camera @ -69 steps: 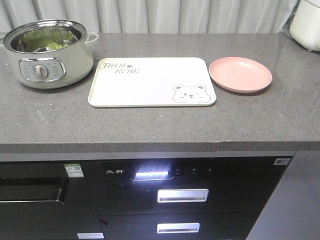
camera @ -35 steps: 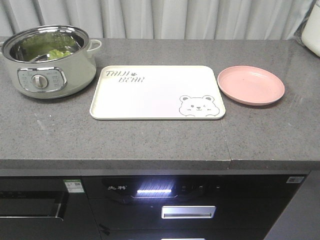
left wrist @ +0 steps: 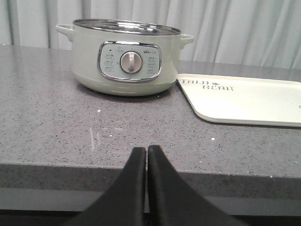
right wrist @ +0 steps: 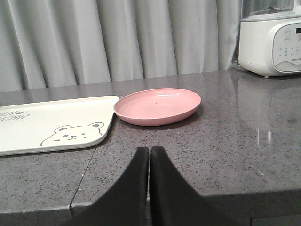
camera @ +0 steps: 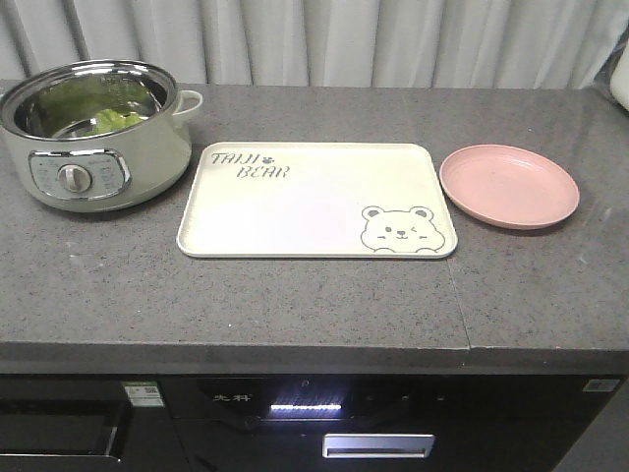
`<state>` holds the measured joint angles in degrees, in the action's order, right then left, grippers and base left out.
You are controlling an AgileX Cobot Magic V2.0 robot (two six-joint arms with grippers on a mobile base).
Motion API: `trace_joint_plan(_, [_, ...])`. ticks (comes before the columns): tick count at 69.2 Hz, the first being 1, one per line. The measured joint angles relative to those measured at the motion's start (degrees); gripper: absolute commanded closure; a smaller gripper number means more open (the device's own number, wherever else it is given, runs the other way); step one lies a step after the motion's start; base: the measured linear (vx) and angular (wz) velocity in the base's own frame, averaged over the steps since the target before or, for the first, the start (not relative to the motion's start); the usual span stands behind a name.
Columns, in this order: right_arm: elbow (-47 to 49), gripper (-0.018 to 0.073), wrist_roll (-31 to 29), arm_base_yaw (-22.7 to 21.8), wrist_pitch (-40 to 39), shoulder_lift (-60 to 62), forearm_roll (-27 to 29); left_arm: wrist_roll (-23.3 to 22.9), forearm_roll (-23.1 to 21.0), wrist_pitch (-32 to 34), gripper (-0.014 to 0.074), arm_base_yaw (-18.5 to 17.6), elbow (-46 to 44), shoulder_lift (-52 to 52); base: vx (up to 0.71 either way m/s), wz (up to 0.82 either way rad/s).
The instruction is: Transfer vegetables to tray and serve
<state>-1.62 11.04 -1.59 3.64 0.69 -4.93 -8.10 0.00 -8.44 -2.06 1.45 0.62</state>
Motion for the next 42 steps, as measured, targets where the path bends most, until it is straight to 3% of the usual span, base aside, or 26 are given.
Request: trace_joint_plan(42, [0.00, 0.0561, 0.00, 0.00, 0.00, 0.00, 0.05, 0.00, 0.00, 0.00, 0.0602, 0.00, 0.00, 0.00, 0.06, 0.02])
